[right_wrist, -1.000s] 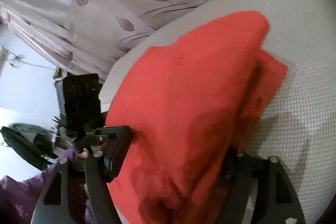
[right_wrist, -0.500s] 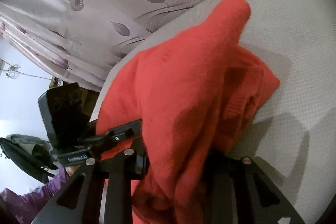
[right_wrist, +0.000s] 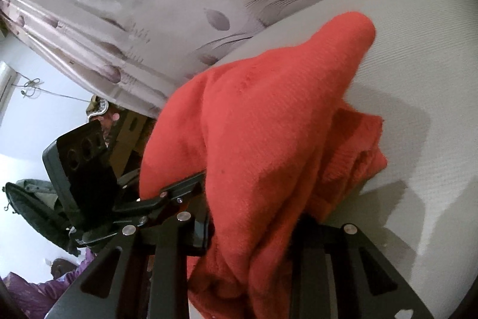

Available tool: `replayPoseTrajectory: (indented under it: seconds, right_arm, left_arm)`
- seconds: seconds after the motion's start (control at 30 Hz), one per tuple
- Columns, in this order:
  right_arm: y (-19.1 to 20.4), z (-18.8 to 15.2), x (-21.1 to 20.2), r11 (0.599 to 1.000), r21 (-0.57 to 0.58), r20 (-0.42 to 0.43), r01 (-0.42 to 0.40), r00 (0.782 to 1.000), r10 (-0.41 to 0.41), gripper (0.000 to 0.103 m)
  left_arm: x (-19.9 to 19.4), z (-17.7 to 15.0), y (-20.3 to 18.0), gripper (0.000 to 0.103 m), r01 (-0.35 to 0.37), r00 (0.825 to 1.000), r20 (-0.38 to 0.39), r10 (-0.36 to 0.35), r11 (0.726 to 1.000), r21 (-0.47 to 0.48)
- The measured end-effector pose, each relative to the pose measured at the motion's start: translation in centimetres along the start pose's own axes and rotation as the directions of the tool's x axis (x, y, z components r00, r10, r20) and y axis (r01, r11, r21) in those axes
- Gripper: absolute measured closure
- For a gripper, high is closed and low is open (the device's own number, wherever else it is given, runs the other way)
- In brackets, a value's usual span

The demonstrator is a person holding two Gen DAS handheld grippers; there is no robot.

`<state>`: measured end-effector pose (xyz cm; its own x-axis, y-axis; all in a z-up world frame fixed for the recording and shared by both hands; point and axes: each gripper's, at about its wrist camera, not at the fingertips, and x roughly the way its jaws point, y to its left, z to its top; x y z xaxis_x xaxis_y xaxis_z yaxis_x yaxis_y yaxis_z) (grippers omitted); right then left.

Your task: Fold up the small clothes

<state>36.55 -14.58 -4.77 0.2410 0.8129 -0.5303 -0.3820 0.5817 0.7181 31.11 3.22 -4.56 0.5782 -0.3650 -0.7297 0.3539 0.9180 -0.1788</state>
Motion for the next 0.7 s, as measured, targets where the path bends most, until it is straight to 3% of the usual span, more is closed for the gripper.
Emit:
replayPoseTrajectory:
  seconds: [0.33, 0.7]
  right_arm:
    - [3.9, -2.7, 2.1, 0.999, -0.041, -0.024, 0.009, 1.000, -0.010, 0.076]
    - [7.1, -4.8, 2.8, 0.994, -0.096, -0.037, 0.047, 0.998, -0.051, 0.076]
  left_arm:
    - [-3.7, -2.9, 1.2, 0.065, -0.044, 0.999, 0.014, 0.044, 0.999, -0.007]
    - [-6.2, -5.2, 1.8, 0.065, -0.045, 0.999, 0.028, 0.045, 0.999, -0.032]
